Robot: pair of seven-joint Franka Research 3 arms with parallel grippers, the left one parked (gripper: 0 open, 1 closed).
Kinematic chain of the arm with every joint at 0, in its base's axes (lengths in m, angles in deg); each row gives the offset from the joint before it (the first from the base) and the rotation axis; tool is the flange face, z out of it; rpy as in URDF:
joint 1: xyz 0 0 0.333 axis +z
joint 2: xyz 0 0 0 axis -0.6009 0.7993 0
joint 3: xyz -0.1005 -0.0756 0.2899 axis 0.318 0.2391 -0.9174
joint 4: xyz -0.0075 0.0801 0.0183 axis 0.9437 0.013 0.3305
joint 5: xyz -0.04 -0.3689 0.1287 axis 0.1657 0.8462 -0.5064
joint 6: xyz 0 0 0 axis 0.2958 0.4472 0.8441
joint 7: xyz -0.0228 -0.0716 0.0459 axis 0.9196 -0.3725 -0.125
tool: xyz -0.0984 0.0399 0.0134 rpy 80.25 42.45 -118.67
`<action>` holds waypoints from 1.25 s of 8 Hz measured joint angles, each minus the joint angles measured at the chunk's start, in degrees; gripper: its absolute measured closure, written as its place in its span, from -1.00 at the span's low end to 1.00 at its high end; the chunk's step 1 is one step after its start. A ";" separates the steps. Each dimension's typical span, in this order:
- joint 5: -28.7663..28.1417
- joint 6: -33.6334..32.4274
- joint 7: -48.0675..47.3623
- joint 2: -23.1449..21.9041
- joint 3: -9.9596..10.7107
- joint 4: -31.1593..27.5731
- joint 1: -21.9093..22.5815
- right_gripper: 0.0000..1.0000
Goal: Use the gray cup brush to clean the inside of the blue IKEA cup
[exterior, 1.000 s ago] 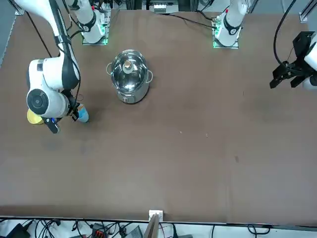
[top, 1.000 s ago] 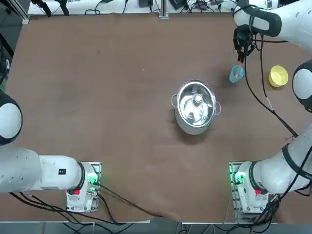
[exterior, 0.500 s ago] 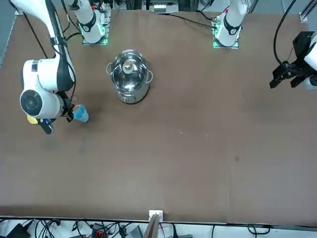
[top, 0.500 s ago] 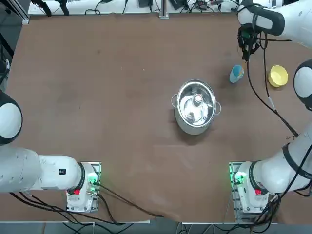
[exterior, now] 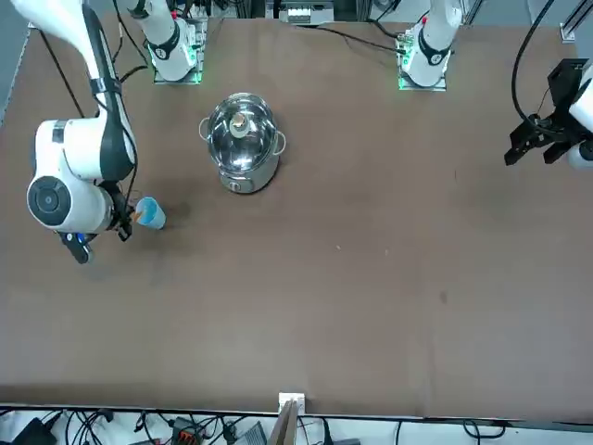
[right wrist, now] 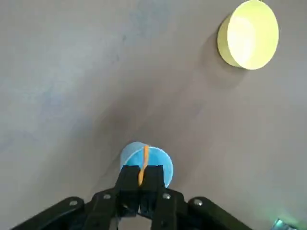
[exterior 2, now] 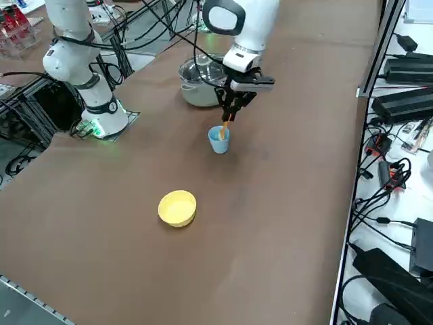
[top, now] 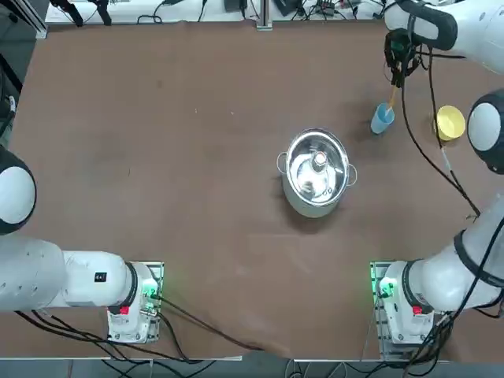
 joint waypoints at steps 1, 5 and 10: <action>-0.92 0.01 -0.14 0.48 -0.18 0.48 0.26 0.92; -4.02 -0.71 -1.95 0.68 -0.58 1.15 2.25 0.92; -4.00 -7.86 -2.00 0.99 0.15 1.24 1.66 0.92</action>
